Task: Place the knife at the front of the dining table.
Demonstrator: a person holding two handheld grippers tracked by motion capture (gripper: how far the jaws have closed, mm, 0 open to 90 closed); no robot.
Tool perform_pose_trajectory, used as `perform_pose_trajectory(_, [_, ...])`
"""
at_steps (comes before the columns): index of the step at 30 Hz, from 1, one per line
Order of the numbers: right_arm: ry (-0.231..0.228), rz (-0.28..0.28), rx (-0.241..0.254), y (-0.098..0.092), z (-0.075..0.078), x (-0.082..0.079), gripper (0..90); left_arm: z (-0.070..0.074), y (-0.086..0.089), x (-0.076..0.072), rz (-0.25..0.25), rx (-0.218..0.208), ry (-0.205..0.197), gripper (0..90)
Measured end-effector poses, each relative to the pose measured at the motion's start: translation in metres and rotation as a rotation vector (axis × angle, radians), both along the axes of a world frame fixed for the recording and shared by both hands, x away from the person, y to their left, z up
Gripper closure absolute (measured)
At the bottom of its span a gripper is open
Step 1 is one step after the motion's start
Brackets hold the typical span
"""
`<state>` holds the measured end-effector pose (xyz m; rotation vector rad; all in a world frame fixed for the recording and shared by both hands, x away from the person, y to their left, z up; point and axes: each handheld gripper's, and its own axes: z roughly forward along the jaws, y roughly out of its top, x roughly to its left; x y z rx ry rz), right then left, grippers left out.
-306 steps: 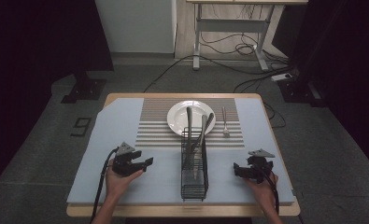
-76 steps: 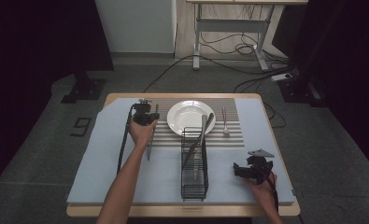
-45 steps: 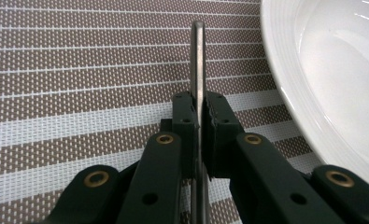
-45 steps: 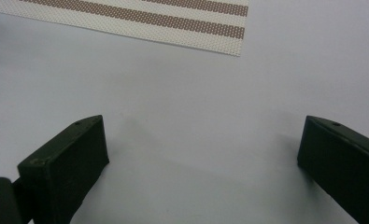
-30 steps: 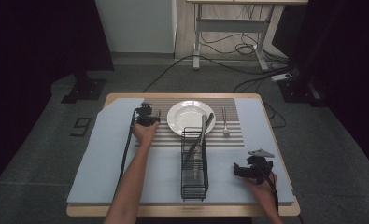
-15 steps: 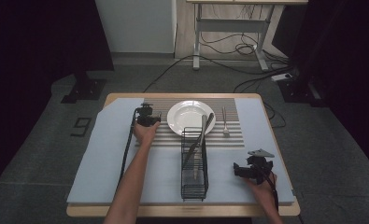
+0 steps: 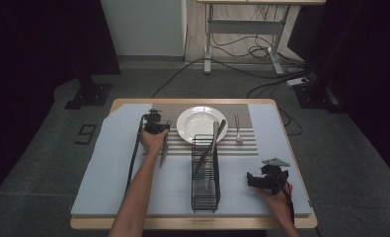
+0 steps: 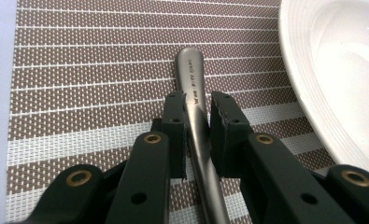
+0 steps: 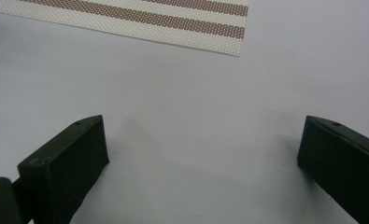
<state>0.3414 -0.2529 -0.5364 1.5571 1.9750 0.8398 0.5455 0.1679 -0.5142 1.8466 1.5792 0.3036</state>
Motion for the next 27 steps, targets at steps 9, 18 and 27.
perform_pose_trajectory(9, [0.0, 0.0, 0.0, 0.0, 0.0, 0.0, 1.2, 0.0, 0.0, 0.0, -0.004, 0.003, -0.002, 76.8])
perform_pose_trajectory(18, [0.001, 0.001, 0.0, 0.0, 0.0, 0.0, 1.2, 0.007, 0.013, 0.0, 0.023, 0.019, -0.076, 76.3])
perform_pose_trajectory(27, [0.0, 0.0, -0.001, 0.0, 0.0, 0.0, 1.2, 0.01, 0.012, -0.023, -0.062, 0.024, -0.049, 59.2])
